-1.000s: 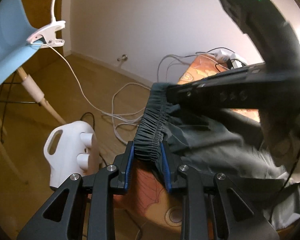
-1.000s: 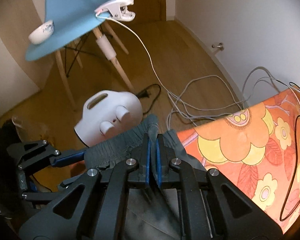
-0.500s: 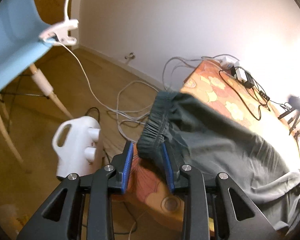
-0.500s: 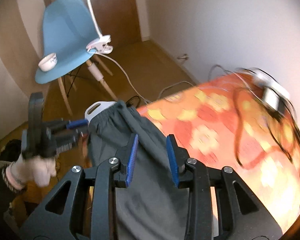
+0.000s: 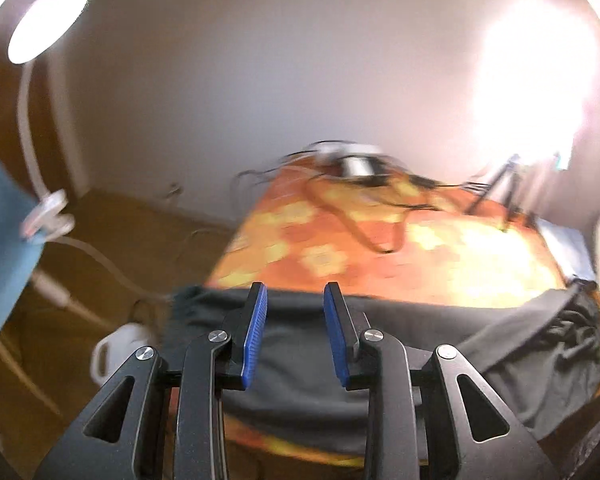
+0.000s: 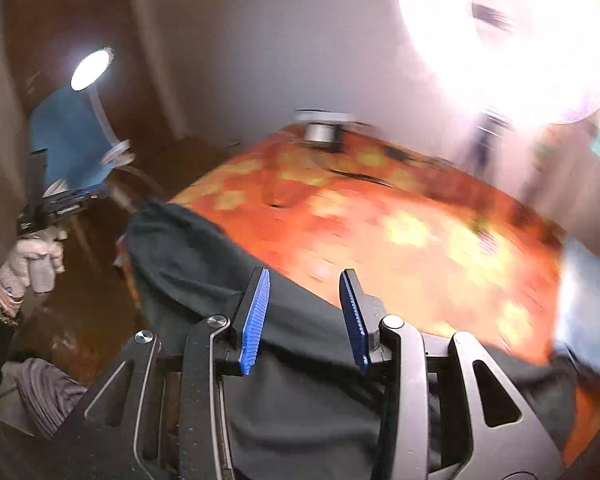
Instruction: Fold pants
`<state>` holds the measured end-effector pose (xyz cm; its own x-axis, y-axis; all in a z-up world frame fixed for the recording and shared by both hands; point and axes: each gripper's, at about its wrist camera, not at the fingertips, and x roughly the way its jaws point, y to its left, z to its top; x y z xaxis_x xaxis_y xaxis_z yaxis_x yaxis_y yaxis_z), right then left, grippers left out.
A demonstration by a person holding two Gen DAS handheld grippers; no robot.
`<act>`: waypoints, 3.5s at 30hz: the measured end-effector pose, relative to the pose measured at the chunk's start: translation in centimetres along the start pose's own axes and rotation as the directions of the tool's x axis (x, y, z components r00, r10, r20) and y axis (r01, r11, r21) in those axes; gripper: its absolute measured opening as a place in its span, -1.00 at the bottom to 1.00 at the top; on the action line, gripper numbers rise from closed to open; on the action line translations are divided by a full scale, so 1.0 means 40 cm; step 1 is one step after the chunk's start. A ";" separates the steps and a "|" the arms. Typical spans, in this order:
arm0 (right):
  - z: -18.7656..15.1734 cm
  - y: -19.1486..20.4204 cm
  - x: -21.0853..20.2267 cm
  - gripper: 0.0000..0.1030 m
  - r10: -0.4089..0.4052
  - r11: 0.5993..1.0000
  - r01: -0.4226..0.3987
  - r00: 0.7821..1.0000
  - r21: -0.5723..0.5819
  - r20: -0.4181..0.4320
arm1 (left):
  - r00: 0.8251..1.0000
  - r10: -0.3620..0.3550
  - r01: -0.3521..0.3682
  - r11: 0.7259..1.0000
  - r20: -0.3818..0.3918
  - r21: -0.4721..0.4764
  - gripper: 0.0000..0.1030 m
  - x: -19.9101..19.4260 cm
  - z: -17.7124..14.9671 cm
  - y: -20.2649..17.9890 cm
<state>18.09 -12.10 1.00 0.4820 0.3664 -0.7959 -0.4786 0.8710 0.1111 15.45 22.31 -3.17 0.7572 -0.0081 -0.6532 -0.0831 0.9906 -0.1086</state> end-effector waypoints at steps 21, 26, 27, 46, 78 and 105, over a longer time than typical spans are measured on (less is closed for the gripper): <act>-0.329 -0.561 -0.312 -0.20 -0.325 0.862 0.314 0.945 0.398 -0.041 | 0.921 -0.315 0.381 0.853 -0.230 0.358 -0.07 0.108 -0.087 -0.670; -0.351 -0.649 -0.290 -0.20 -0.295 0.865 0.294 0.954 0.406 -0.062 | 0.898 -0.320 0.425 0.806 -0.301 0.412 -0.07 0.141 -0.139 -0.768; -0.349 -0.661 -0.281 -0.20 -0.295 0.876 0.297 0.953 0.381 -0.067 | 0.898 -0.315 0.427 0.797 -0.309 0.428 -0.07 0.148 -0.145 -0.785; -0.296 -0.605 0.101 -0.20 -0.313 0.912 0.199 0.902 -0.358 -0.295 | 0.936 -0.127 0.318 0.707 -0.329 0.632 -0.07 0.279 -0.233 -0.898; -0.276 -0.555 0.217 -0.95 -0.347 0.835 0.135 0.881 -0.534 -0.320 | 0.938 -0.217 0.340 0.733 -0.271 0.589 -0.95 0.252 -0.179 -0.860; -0.606 -0.219 -0.101 -0.96 -0.328 0.931 0.260 0.904 -0.255 -0.275 | 0.905 -0.267 0.425 0.589 -0.331 0.687 -0.96 0.021 -0.377 -0.753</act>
<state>2.55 -29.15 -11.17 0.3910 -0.0443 -0.9193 -0.5078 0.8227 -0.2556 8.82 -9.61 -11.73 0.4931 -0.3172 -0.8101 0.7180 0.6741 0.1731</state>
